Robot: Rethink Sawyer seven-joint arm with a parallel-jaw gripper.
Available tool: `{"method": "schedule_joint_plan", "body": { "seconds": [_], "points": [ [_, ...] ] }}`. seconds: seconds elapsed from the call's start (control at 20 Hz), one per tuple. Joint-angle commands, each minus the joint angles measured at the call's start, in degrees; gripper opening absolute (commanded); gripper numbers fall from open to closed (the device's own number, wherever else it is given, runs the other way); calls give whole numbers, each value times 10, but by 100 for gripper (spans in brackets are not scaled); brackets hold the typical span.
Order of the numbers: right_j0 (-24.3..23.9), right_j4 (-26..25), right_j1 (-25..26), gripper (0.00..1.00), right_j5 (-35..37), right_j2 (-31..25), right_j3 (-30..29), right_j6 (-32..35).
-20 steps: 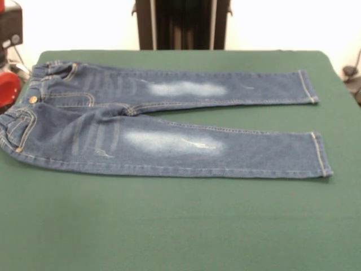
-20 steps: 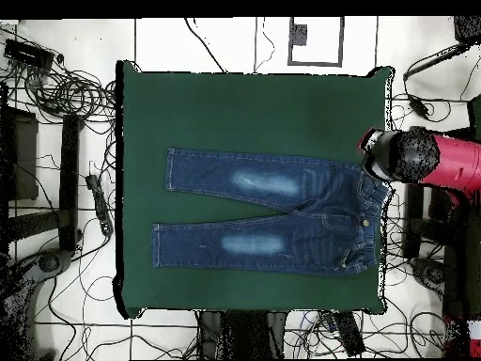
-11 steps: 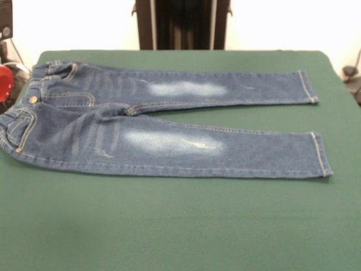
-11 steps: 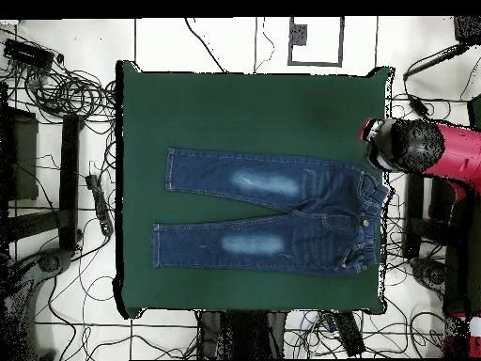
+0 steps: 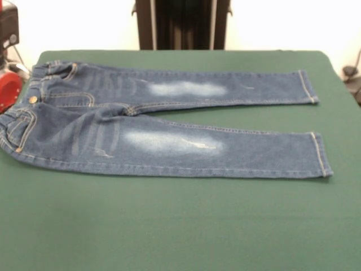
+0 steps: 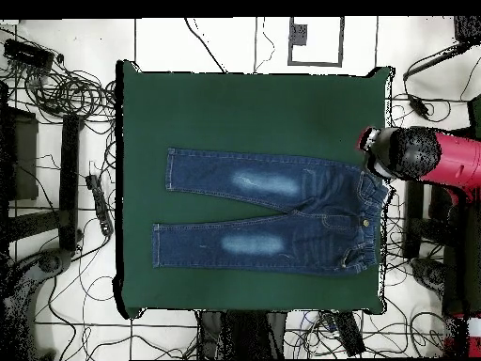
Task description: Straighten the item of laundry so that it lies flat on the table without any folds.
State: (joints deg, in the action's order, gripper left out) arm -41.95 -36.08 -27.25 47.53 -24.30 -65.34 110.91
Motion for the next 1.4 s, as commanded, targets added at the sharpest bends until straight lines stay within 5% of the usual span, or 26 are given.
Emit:
{"method": "schedule_joint_plan", "body": {
  "seconds": [0.05,0.95,1.4],
  "points": [
    [27,-4,14,0,-59,35,-142,44],
    [-12,57,-123,0,-91,76,-305,35],
    [-32,16,-55,0,-150,99,-330,23]
  ]
}}
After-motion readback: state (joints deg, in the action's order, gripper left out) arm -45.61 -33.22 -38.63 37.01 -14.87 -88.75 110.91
